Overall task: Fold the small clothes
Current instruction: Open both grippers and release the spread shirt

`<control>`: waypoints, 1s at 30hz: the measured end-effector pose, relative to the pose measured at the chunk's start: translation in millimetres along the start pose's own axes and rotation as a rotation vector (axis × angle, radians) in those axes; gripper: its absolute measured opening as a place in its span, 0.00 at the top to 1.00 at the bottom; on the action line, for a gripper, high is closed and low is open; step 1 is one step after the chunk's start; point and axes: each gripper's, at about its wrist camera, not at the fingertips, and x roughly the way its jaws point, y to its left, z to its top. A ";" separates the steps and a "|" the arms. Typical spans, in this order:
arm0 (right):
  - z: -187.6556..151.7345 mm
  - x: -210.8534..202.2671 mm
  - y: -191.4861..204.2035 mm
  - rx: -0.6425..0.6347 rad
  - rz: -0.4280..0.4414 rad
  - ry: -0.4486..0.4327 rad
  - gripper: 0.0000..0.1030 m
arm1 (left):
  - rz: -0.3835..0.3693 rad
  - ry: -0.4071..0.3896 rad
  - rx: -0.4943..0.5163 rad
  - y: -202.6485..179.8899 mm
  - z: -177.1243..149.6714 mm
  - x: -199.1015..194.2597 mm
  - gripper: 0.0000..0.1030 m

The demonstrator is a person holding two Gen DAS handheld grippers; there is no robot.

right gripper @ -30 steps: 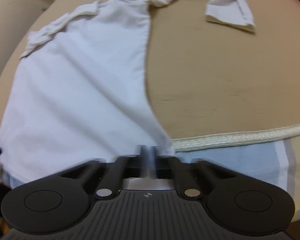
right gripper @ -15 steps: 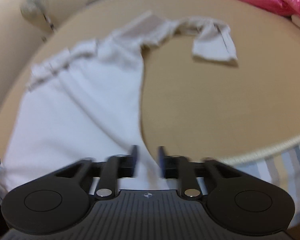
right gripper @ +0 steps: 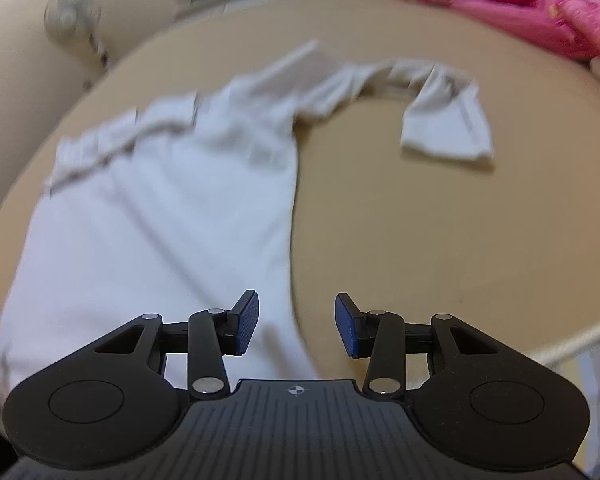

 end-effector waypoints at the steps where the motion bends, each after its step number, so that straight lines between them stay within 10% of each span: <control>1: 4.9 -0.1 -6.8 0.015 0.009 -0.022 0.57 | 0.016 -0.015 -0.001 -1.1 3.3 0.5 0.34; 5: 24.8 2.4 -19.5 0.079 0.012 -0.084 0.57 | 0.093 -0.099 0.020 -8.0 10.1 -2.3 0.21; 21: 87.4 40.5 -68.2 0.285 -0.057 -0.228 0.63 | 0.164 -0.317 -0.045 -9.3 32.6 -9.0 0.21; 30: 126.3 105.7 -114.7 0.327 -0.137 -0.210 0.62 | 0.170 -0.241 -0.075 -5.6 40.7 8.1 0.16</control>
